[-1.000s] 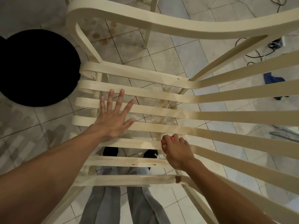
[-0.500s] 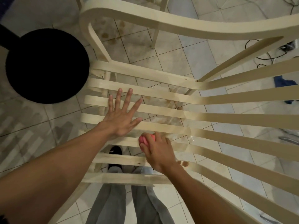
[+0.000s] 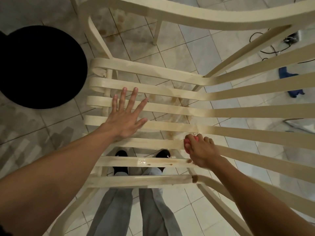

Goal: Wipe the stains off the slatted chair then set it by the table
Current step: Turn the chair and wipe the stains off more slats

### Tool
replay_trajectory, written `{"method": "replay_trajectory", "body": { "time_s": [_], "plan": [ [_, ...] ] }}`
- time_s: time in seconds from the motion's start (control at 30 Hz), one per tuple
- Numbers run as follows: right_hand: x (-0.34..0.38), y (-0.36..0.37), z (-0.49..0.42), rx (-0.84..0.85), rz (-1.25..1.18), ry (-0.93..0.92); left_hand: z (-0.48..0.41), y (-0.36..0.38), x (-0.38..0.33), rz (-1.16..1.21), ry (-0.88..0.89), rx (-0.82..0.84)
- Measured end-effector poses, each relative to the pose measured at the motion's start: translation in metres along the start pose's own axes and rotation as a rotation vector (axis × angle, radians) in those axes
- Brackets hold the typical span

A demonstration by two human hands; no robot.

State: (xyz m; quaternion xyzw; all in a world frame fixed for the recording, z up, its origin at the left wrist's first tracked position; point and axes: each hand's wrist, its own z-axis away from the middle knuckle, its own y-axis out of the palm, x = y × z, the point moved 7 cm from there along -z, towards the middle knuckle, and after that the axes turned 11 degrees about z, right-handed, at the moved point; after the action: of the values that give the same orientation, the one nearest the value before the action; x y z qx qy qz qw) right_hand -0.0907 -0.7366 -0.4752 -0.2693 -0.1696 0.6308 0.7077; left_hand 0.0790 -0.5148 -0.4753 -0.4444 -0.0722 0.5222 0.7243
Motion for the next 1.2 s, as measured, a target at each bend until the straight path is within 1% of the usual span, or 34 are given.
{"method": "replay_trajectory", "body": {
  "time_s": [0.13,0.3,0.4,0.47,0.57,0.67,0.77,0.97,1.1,1.2],
  "plan": [
    [0.022,-0.006,0.002,-0.083,-0.113,-0.075,-0.001,0.002,0.000,-0.006,0.011,-0.012],
    [0.095,-0.025,-0.005,-0.163,-0.268,-0.237,0.000,0.002,-0.002,0.009,0.019,-0.027],
    [0.131,-0.035,-0.006,-0.193,-0.309,-0.256,0.001,0.002,-0.002,0.011,0.017,-0.024],
    [0.137,-0.037,-0.004,-0.224,-0.346,-0.249,0.001,0.003,-0.002,0.009,0.015,-0.020],
    [0.128,-0.035,-0.003,-0.230,-0.347,-0.242,0.001,0.002,0.000,0.017,0.022,-0.021],
    [0.105,-0.033,-0.005,-0.172,-0.317,-0.181,0.001,0.002,0.003,0.016,0.028,-0.015],
    [0.071,-0.027,-0.002,-0.125,-0.313,-0.110,0.001,0.002,0.003,0.014,0.025,-0.002],
    [-0.002,-0.012,0.000,0.022,-0.189,0.031,0.001,0.002,0.003,0.003,0.021,0.002],
    [-0.011,-0.006,0.000,0.036,-0.070,0.056,0.000,0.002,0.003,-0.002,0.025,-0.008],
    [-0.008,-0.004,-0.001,0.028,-0.066,0.030,-0.001,0.003,0.003,-0.005,0.026,-0.011]
  ]
}}
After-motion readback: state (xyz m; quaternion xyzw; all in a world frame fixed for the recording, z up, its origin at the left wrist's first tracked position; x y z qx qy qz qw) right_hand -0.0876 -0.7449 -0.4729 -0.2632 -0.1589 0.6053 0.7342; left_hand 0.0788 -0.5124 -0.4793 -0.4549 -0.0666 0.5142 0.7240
